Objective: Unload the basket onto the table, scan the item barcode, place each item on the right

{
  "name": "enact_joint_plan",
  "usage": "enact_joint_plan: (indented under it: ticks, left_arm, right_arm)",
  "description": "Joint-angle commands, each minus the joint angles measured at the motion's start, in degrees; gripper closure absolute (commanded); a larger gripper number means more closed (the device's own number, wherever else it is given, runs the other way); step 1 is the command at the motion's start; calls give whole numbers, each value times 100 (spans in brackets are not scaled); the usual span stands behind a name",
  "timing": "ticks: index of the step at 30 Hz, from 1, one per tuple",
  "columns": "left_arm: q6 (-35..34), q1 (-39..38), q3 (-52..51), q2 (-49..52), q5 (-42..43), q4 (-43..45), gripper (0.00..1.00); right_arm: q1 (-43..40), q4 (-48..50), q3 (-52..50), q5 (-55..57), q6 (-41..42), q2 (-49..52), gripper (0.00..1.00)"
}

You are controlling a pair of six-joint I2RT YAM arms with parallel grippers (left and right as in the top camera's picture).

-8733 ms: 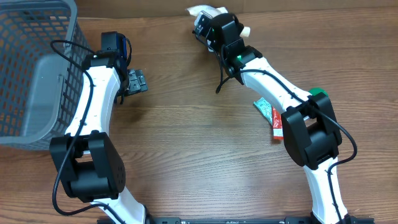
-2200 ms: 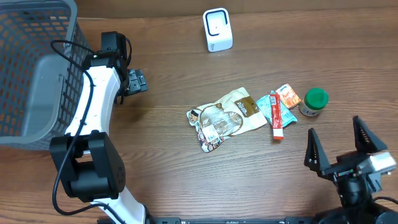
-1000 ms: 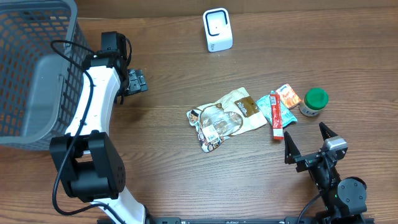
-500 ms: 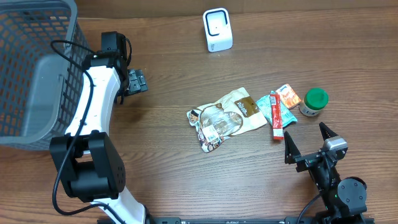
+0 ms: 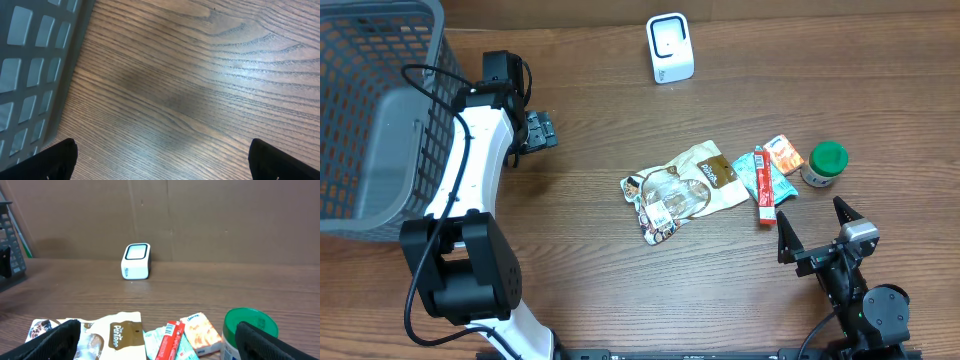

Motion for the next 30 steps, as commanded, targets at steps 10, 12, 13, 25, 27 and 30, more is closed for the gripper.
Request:
enact_joint_plan:
  ticks: [10,12,13,25,27,30]
  left_arm:
    - [-59,-37,127,-1626,42,0,0]
    - [-59,-37,127,-2197,42,-2,0]
    - [-59,-37,127,-2542,42,0,0]
    - [-59,-37,127,-5311,42,-20,0]
    - [-59,-37,127,-5466,42,-72,0]
    - [-59,-39,118,-5517,39,-146,0]
  right_arm:
    - [-24,17,-59,9,22,-52,0]
    - [-24,17,-59,9,22,-52,0]
    - [-24,17,-59,9,22,-52,0]
    - [-24,17,-59,9,22,-52,0]
    - [-24,17,-59,9,22,-52,0]
    - [-24,15,-59,7,22,-52,0]
